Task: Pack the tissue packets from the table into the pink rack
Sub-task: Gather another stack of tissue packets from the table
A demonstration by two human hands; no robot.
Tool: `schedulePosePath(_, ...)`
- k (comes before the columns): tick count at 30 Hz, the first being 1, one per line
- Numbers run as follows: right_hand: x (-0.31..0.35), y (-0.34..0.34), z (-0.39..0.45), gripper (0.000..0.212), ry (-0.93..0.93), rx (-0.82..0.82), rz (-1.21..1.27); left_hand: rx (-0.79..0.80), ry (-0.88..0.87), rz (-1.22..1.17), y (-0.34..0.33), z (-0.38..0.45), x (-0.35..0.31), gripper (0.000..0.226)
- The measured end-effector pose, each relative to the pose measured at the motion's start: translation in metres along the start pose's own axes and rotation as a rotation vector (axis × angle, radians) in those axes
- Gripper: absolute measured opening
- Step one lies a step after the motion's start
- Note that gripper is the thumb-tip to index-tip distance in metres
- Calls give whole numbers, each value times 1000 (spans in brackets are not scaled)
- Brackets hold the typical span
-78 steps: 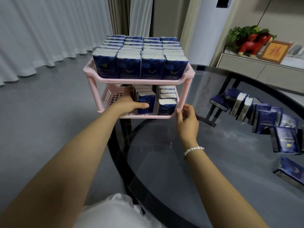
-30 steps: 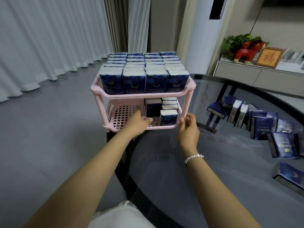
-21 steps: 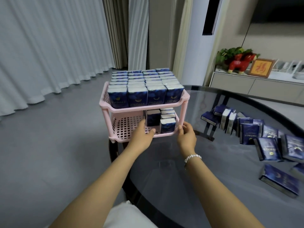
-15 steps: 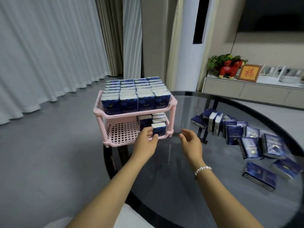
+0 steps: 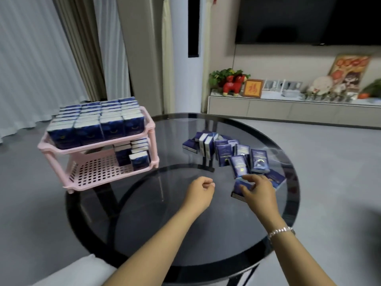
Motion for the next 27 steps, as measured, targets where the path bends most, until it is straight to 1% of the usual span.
schedulePosePath(3,-20,7,-3,37,-46,-2,-71,59,16,19,-28,3,-4,36)
schedulePosePath(7,-29,4,-9,49,-92,58,-44,155,9,5,-55,4,-11,47)
schedulePosePath(9,-29,1,-10,53,-116,72,9,168,10,-31,-60,5,-13,47)
schedulePosePath(13,-32,-3,-15,44,-189,40,225,66,-1,-189,-51,7,-5,37)
schedulePosePath(15,-31,-7,-18,38,-187,40,324,23,3,-315,-43,6,-1,29)
schedulePosePath(17,-27,-8,-19,32,-156,57,337,-9,-10,-382,-36,2,2,31)
schedulePosePath(18,-28,-6,-17,31,-132,40,308,-19,-24,-401,-32,1,4,32)
schedulePosePath(20,-32,7,-10,30,-79,-63,209,-29,-53,-437,-26,-3,7,34)
schedulePosePath(22,-38,25,2,35,-47,-195,74,-26,-66,-466,-20,-5,9,35)
schedulePosePath(23,-43,31,9,38,-55,-229,-14,-20,-65,-476,-18,-5,10,35)
schedulePosePath(24,-50,35,18,43,-89,-221,-96,-16,-63,-485,-17,-4,10,36)
schedulePosePath(26,-69,32,36,51,-195,-93,-224,-15,-52,-504,-17,-2,11,35)
schedulePosePath(27,-78,28,44,49,-237,-19,-251,-15,-43,-513,-17,-1,11,34)
Point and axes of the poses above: each hand's wrist, its own z-axis towards the middle knuckle, its own y-axis out of the back of the hand, x = y × z, the point moved 6 cm from there along z, towards the middle knuckle, and after that the axes turned 5 degrees about y, right-handed, at the moved point
